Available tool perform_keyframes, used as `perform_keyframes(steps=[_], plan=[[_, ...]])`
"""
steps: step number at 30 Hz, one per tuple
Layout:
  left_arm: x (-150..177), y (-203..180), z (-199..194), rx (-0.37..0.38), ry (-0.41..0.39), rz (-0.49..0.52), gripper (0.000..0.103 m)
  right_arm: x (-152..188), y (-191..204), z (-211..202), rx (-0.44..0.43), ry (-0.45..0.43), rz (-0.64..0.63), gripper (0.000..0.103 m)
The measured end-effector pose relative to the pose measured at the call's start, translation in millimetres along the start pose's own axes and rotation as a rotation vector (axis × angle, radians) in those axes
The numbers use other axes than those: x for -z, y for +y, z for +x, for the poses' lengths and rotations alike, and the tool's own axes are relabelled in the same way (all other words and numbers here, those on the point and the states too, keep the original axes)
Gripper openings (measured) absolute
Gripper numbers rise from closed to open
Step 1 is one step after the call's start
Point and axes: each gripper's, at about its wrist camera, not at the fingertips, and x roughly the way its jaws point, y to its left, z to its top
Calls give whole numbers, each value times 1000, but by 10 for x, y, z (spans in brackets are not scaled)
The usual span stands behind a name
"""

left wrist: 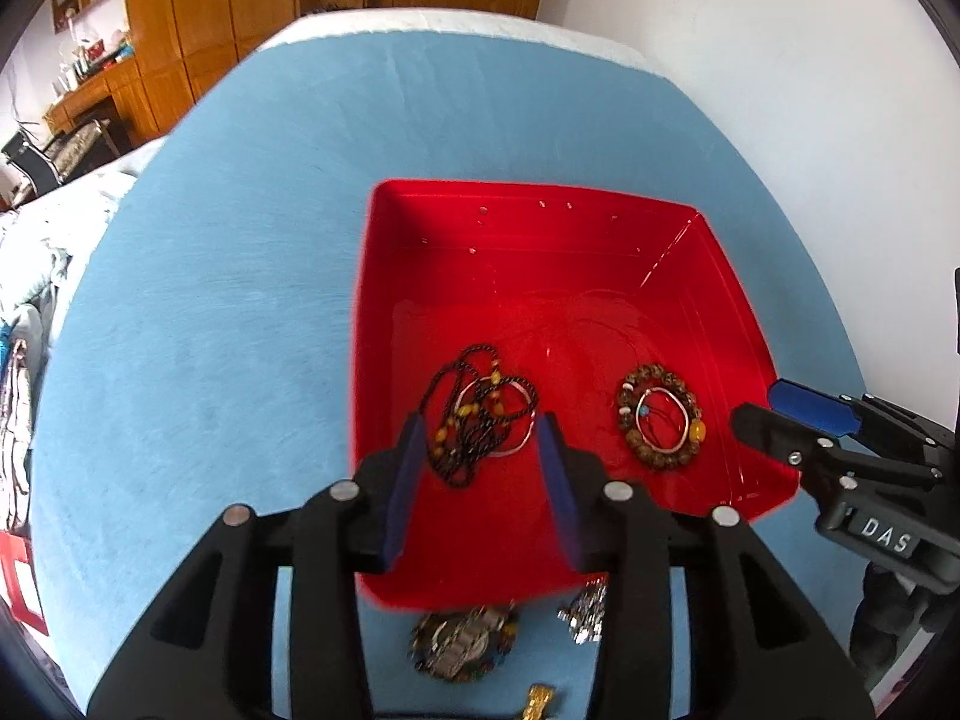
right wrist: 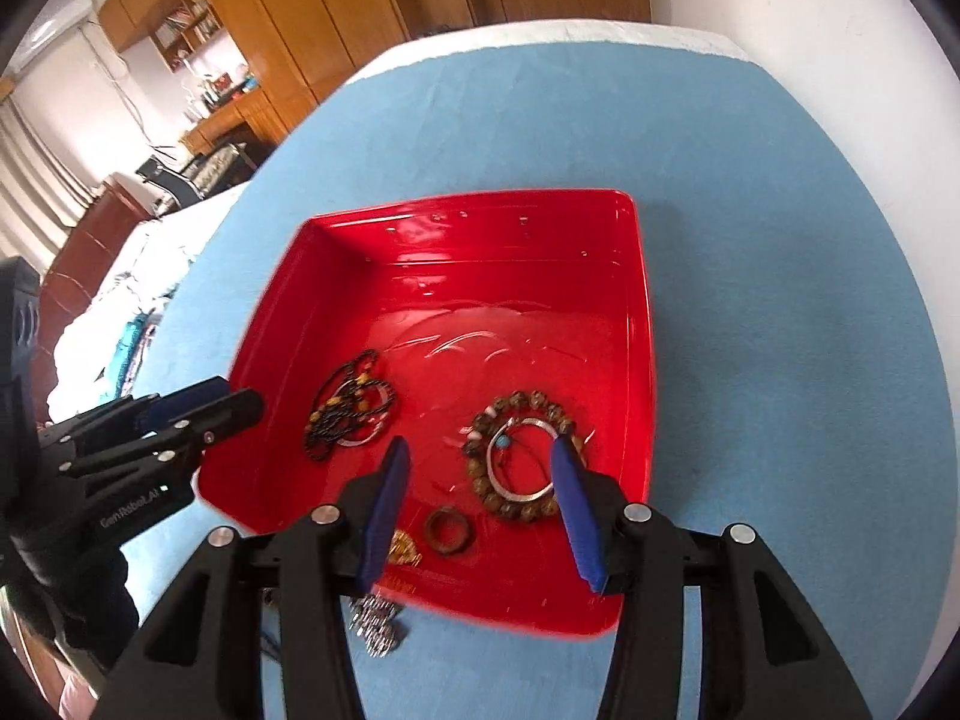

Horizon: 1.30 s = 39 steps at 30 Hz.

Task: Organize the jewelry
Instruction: 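Carry the necklace into the red box with the left tool while the right tool carries the silver ring in, then open both tools over the box and move the left tool to the black cord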

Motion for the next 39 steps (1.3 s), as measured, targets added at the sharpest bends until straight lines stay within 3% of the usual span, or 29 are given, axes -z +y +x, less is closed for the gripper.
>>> perform_keyframes(steps=[3, 5, 6, 11, 18, 24, 28, 34, 39], plan=[[122, 75, -207, -11, -38, -5, 47, 124, 26, -146, -15, -20, -8, 49], [201, 129, -309, -14, -57, -14, 69, 193, 43, -223, -26, -28, -11, 49], [266, 177, -392, -26, -77, -28, 74, 235, 56, -263, -31, -31, -12, 49], [471, 328, -615, -59, -117, -59, 81, 448, 133, -394, -44, -35, -30, 49], [780, 401, -727, -70, -111, -45, 83, 724, 279, -382, -67, 7, -56, 49], [1049, 387, -599, -42, -22, -22, 82, 921, 375, -270, -76, 65, -71, 49], [1202, 401, -492, -12, 42, -41, 75, 1015, 397, -148, -72, 104, -60, 49], [1374, 259, -396, 30, 98, -12, 54, 1094, 378, -46, -67, 135, -45, 48], [1523, 125, -319, 74, 154, 17, 54, 1137, 340, -84, -52, 134, -42, 48]])
